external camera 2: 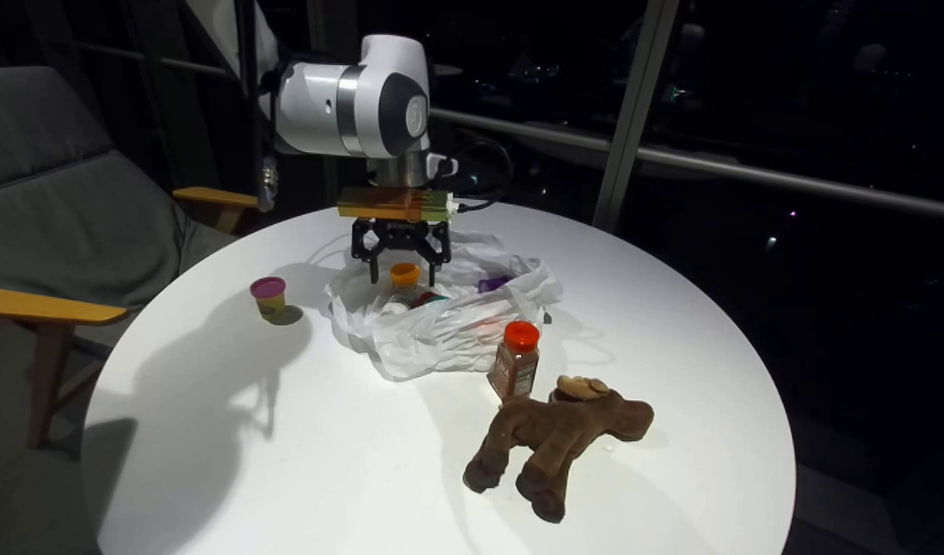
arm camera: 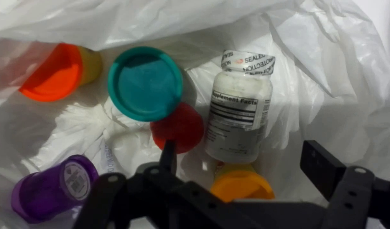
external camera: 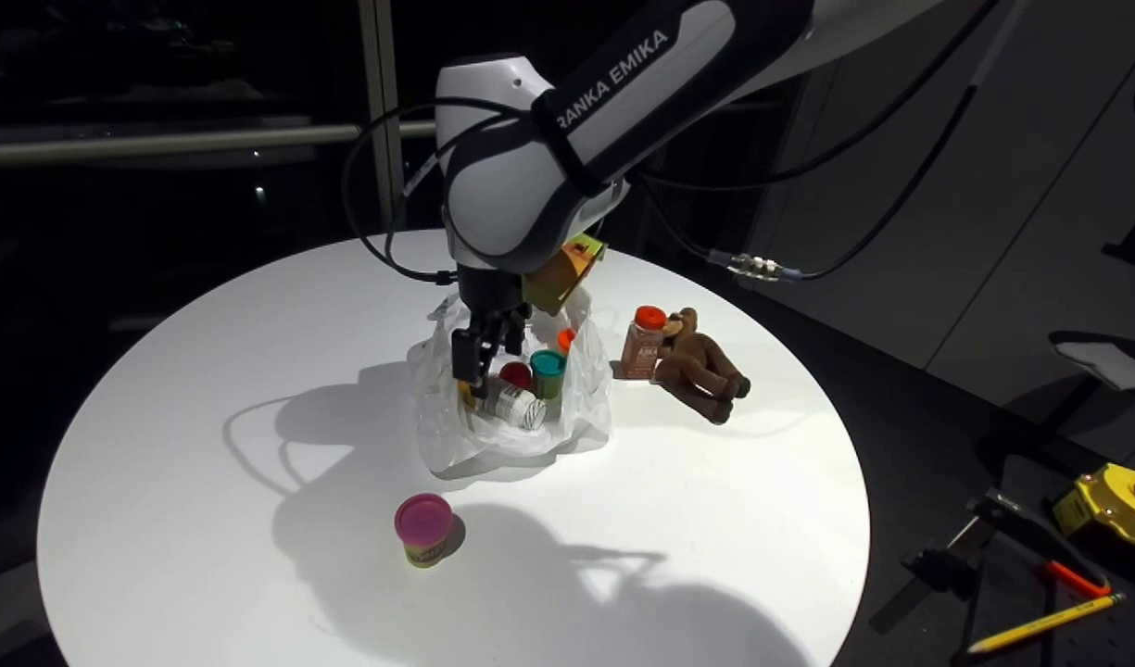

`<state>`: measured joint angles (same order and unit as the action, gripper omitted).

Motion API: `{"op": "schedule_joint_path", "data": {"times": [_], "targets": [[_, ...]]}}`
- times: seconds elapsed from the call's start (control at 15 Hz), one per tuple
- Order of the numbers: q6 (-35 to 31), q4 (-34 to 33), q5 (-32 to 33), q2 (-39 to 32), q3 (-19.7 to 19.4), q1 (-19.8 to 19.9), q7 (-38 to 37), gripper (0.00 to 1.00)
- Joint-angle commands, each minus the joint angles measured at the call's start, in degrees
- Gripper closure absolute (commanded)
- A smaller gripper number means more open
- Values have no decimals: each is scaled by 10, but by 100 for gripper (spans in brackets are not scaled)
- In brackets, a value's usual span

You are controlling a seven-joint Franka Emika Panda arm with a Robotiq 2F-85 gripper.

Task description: Remove all the contents from the plastic bag and put them on the table.

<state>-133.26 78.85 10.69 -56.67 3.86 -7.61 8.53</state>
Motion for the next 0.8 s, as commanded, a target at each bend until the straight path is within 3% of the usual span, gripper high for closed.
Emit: {"op": "schedule_joint_path", "data": {"times": [0.0,0.73], "targets": [[30,-65,-10,-36,1,-7,1,0],[84,-187,-18,-101,3,-7,7,0]]}}
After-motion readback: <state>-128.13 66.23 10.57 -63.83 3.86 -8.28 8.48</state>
